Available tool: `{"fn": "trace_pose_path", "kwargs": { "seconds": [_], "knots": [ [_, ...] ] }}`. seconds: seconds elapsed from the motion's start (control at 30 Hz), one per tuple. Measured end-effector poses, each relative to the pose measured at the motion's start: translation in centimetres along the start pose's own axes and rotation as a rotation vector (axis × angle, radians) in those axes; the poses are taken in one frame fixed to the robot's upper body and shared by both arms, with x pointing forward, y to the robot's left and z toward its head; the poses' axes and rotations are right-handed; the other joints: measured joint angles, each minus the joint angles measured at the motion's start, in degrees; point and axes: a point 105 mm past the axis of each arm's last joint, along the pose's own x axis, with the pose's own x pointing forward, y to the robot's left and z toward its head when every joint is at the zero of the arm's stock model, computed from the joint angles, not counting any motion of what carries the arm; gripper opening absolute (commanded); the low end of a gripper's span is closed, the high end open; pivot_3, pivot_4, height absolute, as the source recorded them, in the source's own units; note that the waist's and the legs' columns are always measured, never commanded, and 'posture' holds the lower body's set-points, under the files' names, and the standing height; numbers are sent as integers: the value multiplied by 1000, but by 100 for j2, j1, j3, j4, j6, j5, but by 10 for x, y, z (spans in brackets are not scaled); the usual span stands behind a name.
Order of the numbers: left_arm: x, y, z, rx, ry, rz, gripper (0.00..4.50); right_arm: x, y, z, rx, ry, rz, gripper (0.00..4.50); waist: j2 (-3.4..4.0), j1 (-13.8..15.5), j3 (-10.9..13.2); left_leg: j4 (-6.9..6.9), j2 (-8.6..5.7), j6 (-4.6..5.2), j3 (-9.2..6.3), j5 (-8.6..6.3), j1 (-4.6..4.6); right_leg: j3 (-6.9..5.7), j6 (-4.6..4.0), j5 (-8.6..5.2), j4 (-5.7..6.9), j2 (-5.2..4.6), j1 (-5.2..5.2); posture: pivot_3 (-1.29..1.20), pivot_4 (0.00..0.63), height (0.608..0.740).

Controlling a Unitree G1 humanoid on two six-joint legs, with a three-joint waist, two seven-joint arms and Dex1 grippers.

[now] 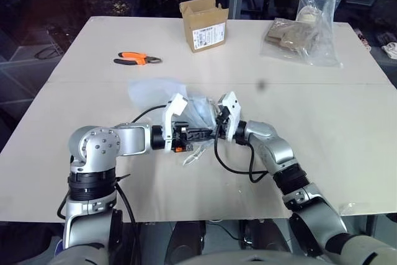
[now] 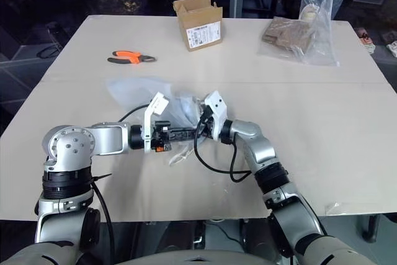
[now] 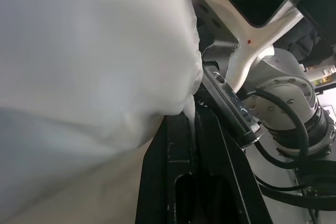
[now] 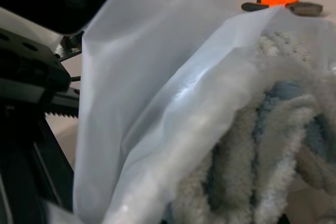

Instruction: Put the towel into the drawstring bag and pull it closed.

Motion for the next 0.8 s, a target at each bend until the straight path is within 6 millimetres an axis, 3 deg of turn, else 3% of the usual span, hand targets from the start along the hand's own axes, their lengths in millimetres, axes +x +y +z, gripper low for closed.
{"fn": "trace_pose_path", "kwargs": {
  "seconds": [0.1,0.17,0.3,0.5,0.63,0.77,0.8],
  "knots": [
    [-6,-14,30,98,-119,-41,0,-6,-4,-23,-8,62,-32,41,1,-2,1,2,-1,0,7,0,1,4,-1,0,-2,-9,1,0,150,740],
    [-4,-18,35,110,-145,-62,0,1,-2,-18,-60,40,-30,41,-1,-48,-1,0,-4,0,11,0,6,7,1,1,-1,-3,1,0,150,740],
    [-8,-17,36,128,-141,-53,0,7,4,-13,10,-26,-20,41,-1,-88,1,-7,1,-3,-2,1,5,-2,0,1,8,5,0,0,150,740],
    [-2,-11,19,99,-89,-49,0,14,10,-14,18,-27,7,41,-1,-114,1,-10,3,-3,1,0,5,1,0,1,4,-3,0,0,150,740],
    [-2,-12,12,105,-81,-48,0,25,19,1,150,-125,55,41,-1,-127,1,-11,9,-3,-4,0,5,-3,0,1,6,-2,0,0,150,740],
    [-8,-6,3,98,-58,-16,0,24,13,-12,225,-95,35,41,-1,-125,2,-11,6,-3,-2,0,6,-3,-1,0,5,-9,0,0,150,740],
    [-8,-5,2,97,-52,-14,0,24,11,-15,237,-86,23,947,-1,-123,2,-11,5,-3,-2,0,6,-3,-1,0,5,-11,0,0,150,740]
  ]
}}
